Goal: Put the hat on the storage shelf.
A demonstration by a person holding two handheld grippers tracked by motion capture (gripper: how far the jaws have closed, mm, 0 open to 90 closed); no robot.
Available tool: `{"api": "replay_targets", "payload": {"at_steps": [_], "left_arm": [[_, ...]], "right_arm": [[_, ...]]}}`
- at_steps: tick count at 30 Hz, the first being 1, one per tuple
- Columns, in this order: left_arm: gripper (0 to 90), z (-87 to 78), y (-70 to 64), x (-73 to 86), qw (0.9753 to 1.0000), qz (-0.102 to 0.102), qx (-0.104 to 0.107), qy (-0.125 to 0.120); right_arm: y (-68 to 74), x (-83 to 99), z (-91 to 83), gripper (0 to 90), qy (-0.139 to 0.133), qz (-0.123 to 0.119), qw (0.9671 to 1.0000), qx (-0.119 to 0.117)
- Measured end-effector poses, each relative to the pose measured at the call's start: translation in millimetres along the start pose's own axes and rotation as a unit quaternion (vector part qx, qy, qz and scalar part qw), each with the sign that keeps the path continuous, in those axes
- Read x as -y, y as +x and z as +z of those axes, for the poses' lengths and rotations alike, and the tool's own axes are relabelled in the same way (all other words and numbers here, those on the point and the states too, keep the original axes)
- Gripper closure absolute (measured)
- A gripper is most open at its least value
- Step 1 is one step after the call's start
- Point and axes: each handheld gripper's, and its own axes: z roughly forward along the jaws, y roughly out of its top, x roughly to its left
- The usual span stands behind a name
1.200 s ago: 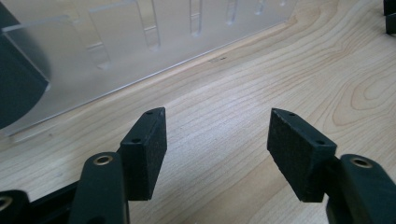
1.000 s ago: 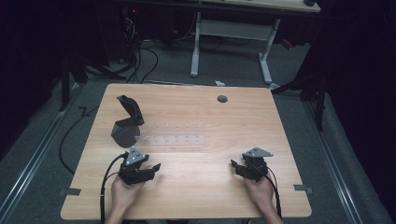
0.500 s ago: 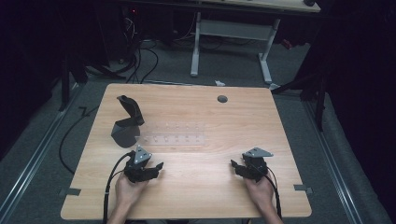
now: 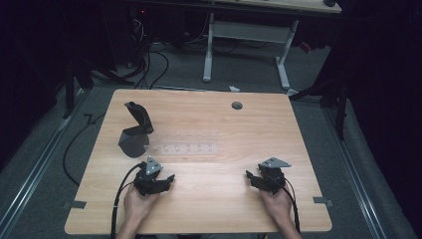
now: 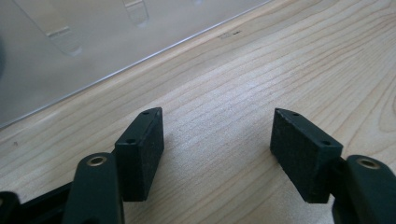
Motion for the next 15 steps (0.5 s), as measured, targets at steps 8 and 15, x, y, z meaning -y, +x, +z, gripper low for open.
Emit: {"api": "replay_targets", "payload": {"at_steps": [8, 15], "left_arm": [[33.4, 0.0, 0.1, 0.0, 1.0, -0.001, -0.001, 0.001], [32.2, 0.0, -0.4, 0.1, 1.0, -0.003, 0.001, 0.002]], "right_arm": [[0.1, 0.0, 0.0, 40.9, 0.0, 0.0, 1.0, 0.0], [0.2, 0.1, -0.1, 40.6, 0.001, 0.002, 1.0, 0.0]]}}
